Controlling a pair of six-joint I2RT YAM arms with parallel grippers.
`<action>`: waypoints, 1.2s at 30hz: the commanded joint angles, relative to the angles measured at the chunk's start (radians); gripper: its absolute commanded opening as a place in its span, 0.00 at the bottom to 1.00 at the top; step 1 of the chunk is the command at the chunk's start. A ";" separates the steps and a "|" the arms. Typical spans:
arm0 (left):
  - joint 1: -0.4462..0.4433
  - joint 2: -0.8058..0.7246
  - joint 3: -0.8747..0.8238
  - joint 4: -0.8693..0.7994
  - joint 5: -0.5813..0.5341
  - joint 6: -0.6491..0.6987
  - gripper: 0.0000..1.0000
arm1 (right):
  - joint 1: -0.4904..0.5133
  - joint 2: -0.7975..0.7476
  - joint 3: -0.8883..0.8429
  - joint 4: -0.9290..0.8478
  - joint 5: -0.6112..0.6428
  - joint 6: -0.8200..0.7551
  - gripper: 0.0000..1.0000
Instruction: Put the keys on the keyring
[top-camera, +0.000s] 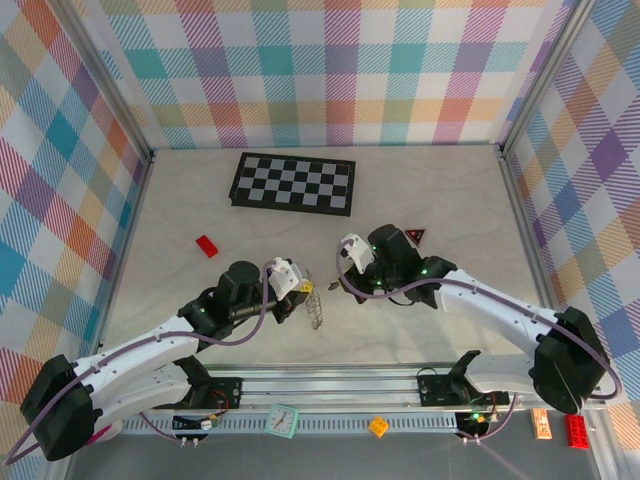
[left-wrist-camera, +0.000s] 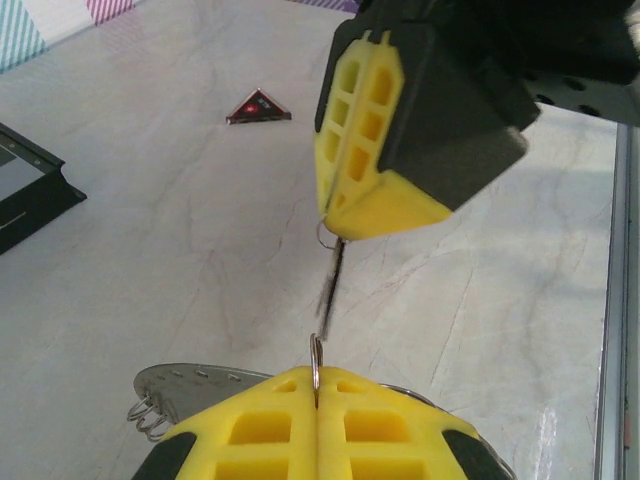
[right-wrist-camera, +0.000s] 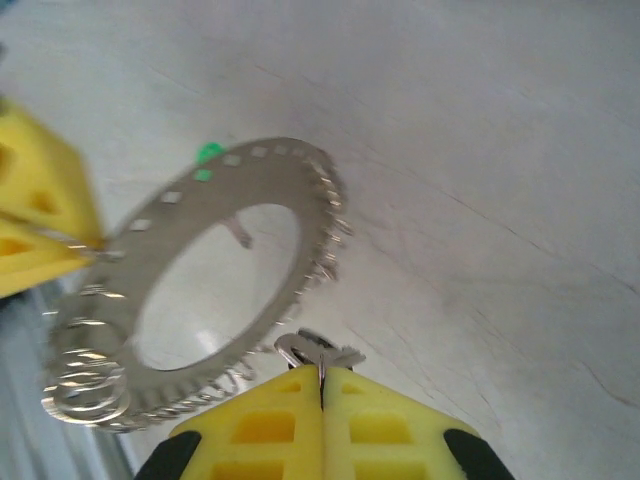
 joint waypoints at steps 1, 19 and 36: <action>0.002 -0.022 -0.004 0.079 0.017 -0.026 0.00 | 0.006 -0.024 -0.006 0.081 -0.163 -0.046 0.00; 0.001 0.015 -0.001 0.096 0.025 -0.022 0.00 | 0.012 0.051 0.038 0.168 -0.275 -0.007 0.00; -0.003 0.028 -0.004 0.104 0.035 -0.019 0.00 | 0.018 0.073 0.033 0.219 -0.233 0.025 0.00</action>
